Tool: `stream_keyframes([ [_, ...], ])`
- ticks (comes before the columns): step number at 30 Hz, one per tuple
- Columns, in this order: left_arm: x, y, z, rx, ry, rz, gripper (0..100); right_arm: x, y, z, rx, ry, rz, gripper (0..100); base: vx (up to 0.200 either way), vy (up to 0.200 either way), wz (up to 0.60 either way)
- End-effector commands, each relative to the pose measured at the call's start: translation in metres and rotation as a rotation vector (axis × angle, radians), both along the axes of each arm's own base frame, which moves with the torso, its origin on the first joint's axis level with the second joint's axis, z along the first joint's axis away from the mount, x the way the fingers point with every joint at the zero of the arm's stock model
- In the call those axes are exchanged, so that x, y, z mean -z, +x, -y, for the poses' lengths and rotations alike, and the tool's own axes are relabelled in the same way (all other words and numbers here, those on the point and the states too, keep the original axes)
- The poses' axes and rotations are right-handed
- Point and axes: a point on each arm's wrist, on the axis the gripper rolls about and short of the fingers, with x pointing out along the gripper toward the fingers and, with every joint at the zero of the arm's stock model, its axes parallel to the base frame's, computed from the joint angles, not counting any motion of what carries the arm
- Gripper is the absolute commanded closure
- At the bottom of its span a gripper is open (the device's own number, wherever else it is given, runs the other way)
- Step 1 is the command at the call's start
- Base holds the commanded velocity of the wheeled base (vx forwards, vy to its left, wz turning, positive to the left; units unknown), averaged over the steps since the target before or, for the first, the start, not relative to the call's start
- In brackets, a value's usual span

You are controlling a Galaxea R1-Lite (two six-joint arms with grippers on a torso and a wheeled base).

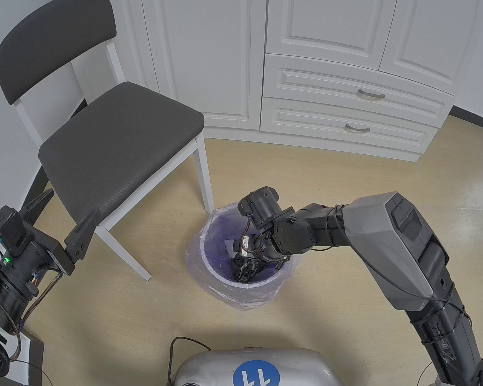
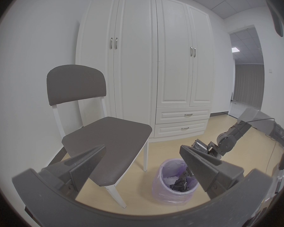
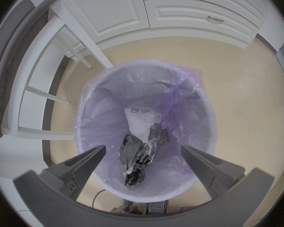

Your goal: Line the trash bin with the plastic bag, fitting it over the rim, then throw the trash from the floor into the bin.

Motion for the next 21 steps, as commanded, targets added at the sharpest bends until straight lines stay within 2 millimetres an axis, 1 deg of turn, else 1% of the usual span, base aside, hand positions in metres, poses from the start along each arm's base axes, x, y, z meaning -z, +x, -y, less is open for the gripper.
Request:
stream_keyframes([
  [1,0.000,0.000,0.000,-0.001,-0.001,0.003,0,-0.019,-0.002,0.002,-0.001,0.015,0.020,0,0.000,0.000,0.00],
  [3,0.000,0.000,0.000,-0.001,-0.001,0.001,0,-0.027,-0.005,0.003,0.002,0.008,0.020,0,0.000,0.000,0.00],
  [8,0.002,0.000,0.001,0.007,0.003,-0.010,0,-0.039,-0.011,0.009,-0.002,-0.062,0.004,0,0.000,0.000,0.00],
  [13,0.007,-0.001,0.003,0.024,0.011,-0.034,0,-0.043,-0.014,0.011,0.019,-0.106,0.011,0,0.000,0.000,0.00],
  [21,0.012,-0.001,0.005,0.036,0.017,-0.054,0,-0.051,-0.016,0.016,0.026,-0.119,-0.001,0,0.000,0.000,0.00],
])
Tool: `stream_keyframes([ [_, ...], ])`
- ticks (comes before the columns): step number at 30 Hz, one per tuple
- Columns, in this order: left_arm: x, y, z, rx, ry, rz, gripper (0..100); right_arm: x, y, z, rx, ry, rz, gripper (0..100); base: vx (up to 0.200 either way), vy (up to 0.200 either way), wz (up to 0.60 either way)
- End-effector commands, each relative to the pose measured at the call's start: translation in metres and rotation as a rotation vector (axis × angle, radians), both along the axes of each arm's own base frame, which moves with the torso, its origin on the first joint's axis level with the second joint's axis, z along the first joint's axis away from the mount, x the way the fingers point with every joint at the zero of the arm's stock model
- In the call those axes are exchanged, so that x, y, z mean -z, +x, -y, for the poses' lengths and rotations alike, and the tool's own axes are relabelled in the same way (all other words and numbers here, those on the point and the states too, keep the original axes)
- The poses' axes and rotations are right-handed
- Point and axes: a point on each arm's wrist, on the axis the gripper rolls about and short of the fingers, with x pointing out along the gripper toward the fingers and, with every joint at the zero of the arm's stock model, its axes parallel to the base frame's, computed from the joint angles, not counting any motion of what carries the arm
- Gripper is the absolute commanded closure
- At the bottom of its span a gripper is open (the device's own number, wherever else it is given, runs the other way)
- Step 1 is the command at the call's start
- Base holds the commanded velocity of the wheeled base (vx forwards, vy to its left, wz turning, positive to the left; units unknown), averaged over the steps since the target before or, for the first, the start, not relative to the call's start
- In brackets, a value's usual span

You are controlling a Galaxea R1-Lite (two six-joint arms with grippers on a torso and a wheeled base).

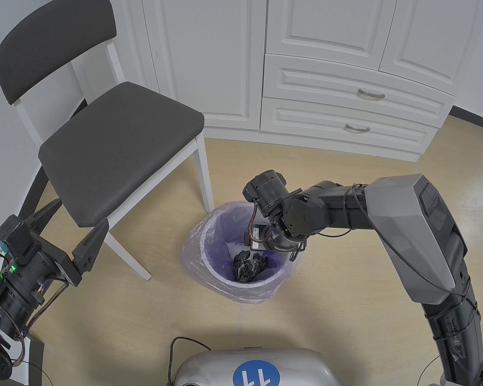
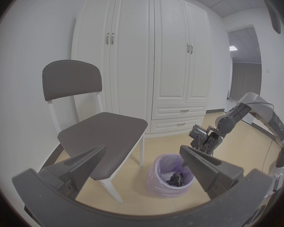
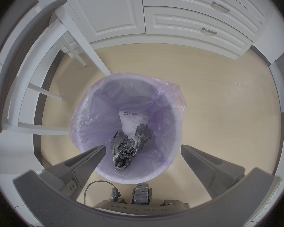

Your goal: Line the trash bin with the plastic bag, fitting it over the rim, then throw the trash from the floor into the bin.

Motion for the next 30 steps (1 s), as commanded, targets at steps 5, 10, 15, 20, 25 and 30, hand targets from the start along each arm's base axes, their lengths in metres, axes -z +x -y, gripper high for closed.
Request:
stream_keyframes([
  [5,0.018,0.007,0.003,0.002,0.031,-0.098,0,-0.022,0.000,0.008,0.018,-0.036,0.065,0,0.000,0.000,0.00],
  [10,0.048,0.022,0.009,0.003,0.076,-0.257,0,-0.031,-0.011,0.018,0.005,-0.101,0.068,0,0.000,0.000,0.00],
  [15,0.072,0.033,0.012,-0.001,0.112,-0.376,0,-0.041,-0.022,0.033,0.018,-0.116,0.051,0,0.000,0.000,0.00],
  [20,0.105,0.046,0.017,-0.009,0.122,-0.543,0,-0.057,-0.033,0.066,0.084,-0.119,0.086,0,0.000,0.000,0.00],
  [25,0.131,0.072,0.026,-0.010,0.053,-0.592,0,-0.076,-0.047,0.097,0.128,-0.068,0.171,0,0.000,0.000,0.00],
  [30,0.172,0.117,0.040,0.009,0.047,-0.591,0,-0.082,-0.077,0.133,0.150,-0.037,0.292,0,0.000,0.000,0.00],
])
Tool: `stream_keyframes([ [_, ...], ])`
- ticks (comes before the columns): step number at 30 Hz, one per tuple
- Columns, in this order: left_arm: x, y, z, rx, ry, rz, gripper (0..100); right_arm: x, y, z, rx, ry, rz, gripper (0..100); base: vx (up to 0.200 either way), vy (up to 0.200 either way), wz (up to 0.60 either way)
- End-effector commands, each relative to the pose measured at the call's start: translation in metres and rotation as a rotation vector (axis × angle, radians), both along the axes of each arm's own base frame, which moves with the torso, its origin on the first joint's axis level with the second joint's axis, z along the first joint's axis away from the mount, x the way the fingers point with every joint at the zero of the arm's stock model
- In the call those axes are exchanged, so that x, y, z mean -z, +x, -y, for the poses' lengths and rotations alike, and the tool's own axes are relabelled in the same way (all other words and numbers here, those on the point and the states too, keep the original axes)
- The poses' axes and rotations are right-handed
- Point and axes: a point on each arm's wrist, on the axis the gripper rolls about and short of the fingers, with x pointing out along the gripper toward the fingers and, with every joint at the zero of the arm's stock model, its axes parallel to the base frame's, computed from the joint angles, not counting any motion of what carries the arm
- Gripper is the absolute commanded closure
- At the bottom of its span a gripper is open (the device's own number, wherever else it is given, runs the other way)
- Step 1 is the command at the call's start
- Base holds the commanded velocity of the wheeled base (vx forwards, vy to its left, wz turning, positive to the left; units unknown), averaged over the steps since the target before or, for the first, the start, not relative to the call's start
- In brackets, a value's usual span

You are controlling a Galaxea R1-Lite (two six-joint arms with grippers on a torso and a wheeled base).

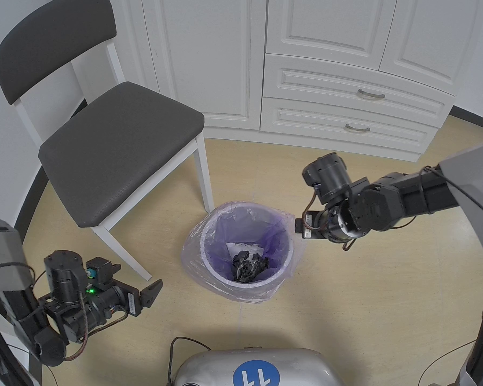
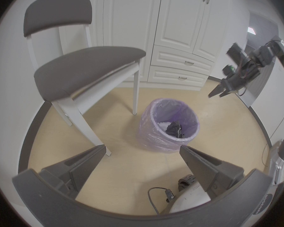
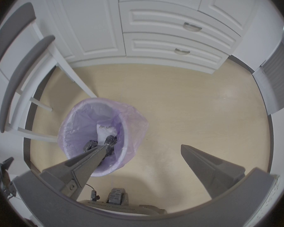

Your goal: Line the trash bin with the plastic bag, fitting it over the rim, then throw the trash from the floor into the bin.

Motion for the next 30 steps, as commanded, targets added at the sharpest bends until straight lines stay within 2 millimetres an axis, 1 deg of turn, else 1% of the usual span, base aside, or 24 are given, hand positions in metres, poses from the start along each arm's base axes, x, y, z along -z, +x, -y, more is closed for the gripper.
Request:
stream_keyframes([
  [1,0.067,0.057,0.018,-0.001,-0.008,-0.088,0,-0.036,-0.044,0.056,0.047,0.059,0.182,0,0.000,0.000,0.00],
  [2,0.077,0.070,0.020,-0.006,-0.010,-0.081,0,-0.036,-0.052,0.063,0.054,0.070,0.221,0,0.000,0.000,0.00],
  [3,0.080,0.075,0.021,-0.010,-0.010,-0.076,0,-0.036,-0.055,0.066,0.060,0.074,0.236,0,0.000,0.000,0.00],
  [4,0.085,0.086,0.021,-0.019,-0.015,-0.061,0,-0.036,-0.062,0.070,0.065,0.084,0.266,0,0.000,0.000,0.00],
  [7,0.093,0.104,0.023,-0.029,-0.013,-0.065,0,-0.035,-0.076,0.077,0.068,0.106,0.322,0,0.000,0.000,0.00],
  [8,0.093,0.105,0.023,-0.031,-0.012,-0.066,0,-0.036,-0.077,0.077,0.067,0.106,0.325,0,0.000,0.000,0.00],
  [9,0.095,0.117,0.025,-0.034,-0.006,-0.085,0,-0.036,-0.082,0.080,0.060,0.109,0.351,0,0.000,0.000,0.00],
  [11,0.096,0.128,0.025,-0.044,0.000,-0.107,0,-0.036,-0.085,0.083,0.060,0.115,0.374,0,0.000,0.000,0.00],
  [12,0.096,0.136,0.025,-0.050,0.001,-0.113,0,-0.037,-0.085,0.085,0.065,0.117,0.385,0,0.000,0.000,0.00],
  [13,0.097,0.137,0.025,-0.050,0.002,-0.116,0,-0.037,-0.085,0.086,0.068,0.119,0.389,0,0.000,0.000,0.00],
  [14,0.100,0.152,0.027,-0.056,0.003,-0.119,0,-0.038,-0.084,0.090,0.079,0.124,0.404,0,0.000,0.000,0.00],
  [18,0.103,0.178,0.027,-0.072,0.008,-0.133,0,-0.037,-0.078,0.099,0.109,0.121,0.406,0,0.000,0.000,0.00],
  [21,0.106,0.194,0.031,-0.073,0.011,-0.152,0,-0.038,-0.076,0.104,0.126,0.120,0.411,0,0.000,0.000,0.00],
  [22,0.106,0.194,0.031,-0.073,0.011,-0.152,0,-0.038,-0.076,0.104,0.126,0.120,0.411,0,0.000,0.000,0.00],
  [24,0.113,0.208,0.034,-0.075,0.015,-0.162,0,-0.042,-0.075,0.109,0.136,0.116,0.422,0,0.000,0.000,0.00],
  [25,0.113,0.208,0.034,-0.075,0.015,-0.162,0,-0.042,-0.075,0.109,0.136,0.116,0.422,0,0.000,0.000,0.00],
  [27,0.118,0.223,0.038,-0.074,0.022,-0.180,0,-0.043,-0.075,0.112,0.145,0.111,0.428,0,0.000,0.000,0.00],
  [30,0.121,0.236,0.042,-0.074,0.031,-0.208,0,-0.046,-0.075,0.114,0.149,0.112,0.435,0,0.000,0.000,0.00],
])
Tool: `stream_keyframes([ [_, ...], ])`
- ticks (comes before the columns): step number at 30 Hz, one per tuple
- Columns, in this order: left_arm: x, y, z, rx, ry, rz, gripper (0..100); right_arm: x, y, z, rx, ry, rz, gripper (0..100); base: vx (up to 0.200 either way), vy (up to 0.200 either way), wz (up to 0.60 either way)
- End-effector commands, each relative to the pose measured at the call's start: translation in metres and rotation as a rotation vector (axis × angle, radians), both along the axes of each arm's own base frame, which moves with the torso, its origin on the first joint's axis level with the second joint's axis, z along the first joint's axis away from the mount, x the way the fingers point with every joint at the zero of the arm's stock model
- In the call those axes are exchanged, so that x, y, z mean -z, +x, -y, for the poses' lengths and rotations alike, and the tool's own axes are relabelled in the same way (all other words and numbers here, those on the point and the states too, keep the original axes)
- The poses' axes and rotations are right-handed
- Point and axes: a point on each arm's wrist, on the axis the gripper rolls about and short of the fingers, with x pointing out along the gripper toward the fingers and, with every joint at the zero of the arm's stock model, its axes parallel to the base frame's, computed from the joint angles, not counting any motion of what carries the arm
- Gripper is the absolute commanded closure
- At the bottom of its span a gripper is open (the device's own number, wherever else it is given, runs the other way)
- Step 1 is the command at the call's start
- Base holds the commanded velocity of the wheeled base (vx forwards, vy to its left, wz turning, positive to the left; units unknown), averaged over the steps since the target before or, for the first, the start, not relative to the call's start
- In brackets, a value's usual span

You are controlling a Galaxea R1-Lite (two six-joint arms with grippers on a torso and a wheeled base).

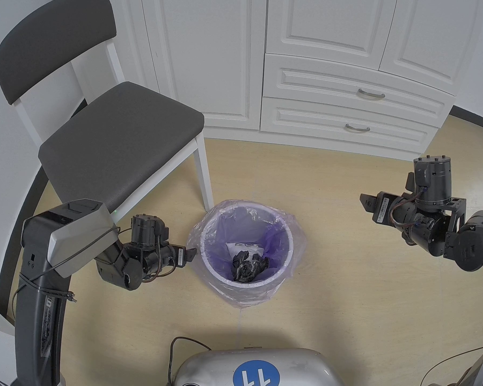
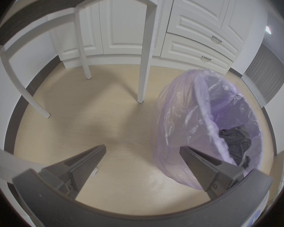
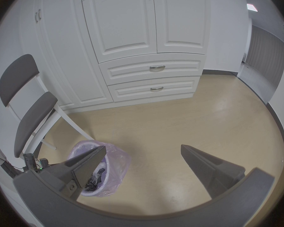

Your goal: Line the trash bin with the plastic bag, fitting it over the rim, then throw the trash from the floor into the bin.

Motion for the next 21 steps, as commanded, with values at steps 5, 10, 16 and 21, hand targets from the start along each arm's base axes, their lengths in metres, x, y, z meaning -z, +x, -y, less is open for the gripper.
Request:
stream_keyframes([
  [5,0.025,0.037,0.010,-0.002,0.025,-0.077,0,-0.008,-0.001,0.010,0.026,0.006,0.028,0,0.000,0.000,0.00],
  [10,0.029,0.044,0.017,0.009,0.030,-0.095,0,-0.008,-0.001,0.010,0.016,0.003,0.026,0,0.000,0.000,0.00],
  [16,0.027,0.042,0.017,0.013,0.042,-0.108,0,-0.007,-0.002,0.010,0.011,-0.002,0.021,0,0.000,0.000,0.00],
  [21,0.011,0.031,0.008,0.016,0.061,-0.106,0,-0.008,-0.004,0.011,0.010,-0.004,0.024,0,0.000,0.000,0.00],
])
